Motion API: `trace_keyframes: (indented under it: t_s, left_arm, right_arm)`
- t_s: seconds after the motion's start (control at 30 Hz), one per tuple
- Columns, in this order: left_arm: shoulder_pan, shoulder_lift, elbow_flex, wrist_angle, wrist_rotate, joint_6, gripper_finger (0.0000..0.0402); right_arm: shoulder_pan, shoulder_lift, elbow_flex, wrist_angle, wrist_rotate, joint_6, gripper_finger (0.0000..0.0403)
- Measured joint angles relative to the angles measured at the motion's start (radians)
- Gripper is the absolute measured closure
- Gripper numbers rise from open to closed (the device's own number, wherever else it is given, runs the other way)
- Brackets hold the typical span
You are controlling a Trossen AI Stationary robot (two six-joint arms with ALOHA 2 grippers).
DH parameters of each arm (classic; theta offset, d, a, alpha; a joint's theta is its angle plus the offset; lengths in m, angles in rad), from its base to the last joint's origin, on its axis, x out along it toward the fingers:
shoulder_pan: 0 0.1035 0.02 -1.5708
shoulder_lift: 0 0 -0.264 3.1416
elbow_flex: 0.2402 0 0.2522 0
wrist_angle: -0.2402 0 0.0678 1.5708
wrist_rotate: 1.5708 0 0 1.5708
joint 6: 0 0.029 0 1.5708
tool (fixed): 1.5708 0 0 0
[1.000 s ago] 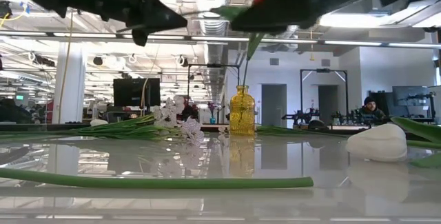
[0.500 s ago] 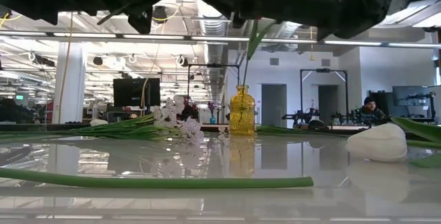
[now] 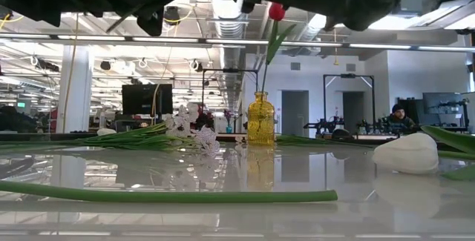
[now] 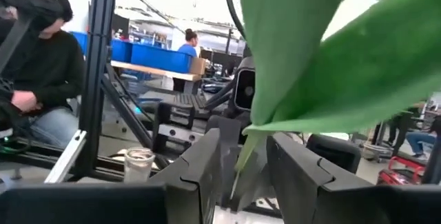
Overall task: Sort flowers into vase by color
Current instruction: Put the red tulip into the yellow vase
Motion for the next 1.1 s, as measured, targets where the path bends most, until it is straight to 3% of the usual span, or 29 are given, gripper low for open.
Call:
trace_keyframes:
  t_s: [0.17, 0.4, 0.67, 0.97, 1.1]
  left_arm:
    - [0.000, 0.000, 0.000, -0.004, -0.001, -0.003, 0.0401]
    - [0.000, 0.000, 0.000, -0.039, 0.003, -0.023, 0.0392]
    - [0.000, 0.000, 0.000, -0.168, -0.005, -0.052, 0.0314]
    - [0.001, -0.008, 0.000, -0.243, -0.006, -0.010, 0.0209]
    - [0.018, -0.015, 0.000, -0.272, -0.063, 0.004, 0.0175]
  right_arm:
    - [0.000, 0.000, 0.033, -0.073, 0.001, -0.004, 0.0274]
    - [0.000, 0.001, 0.035, -0.111, 0.009, -0.019, 0.0382]
    - [0.022, -0.023, 0.034, -0.165, 0.023, -0.050, 0.0387]
    - [0.043, -0.253, 0.033, -0.814, 0.188, 0.088, 0.0387]
    - [0.057, -0.387, 0.033, -1.053, 0.364, 0.124, 0.0387]
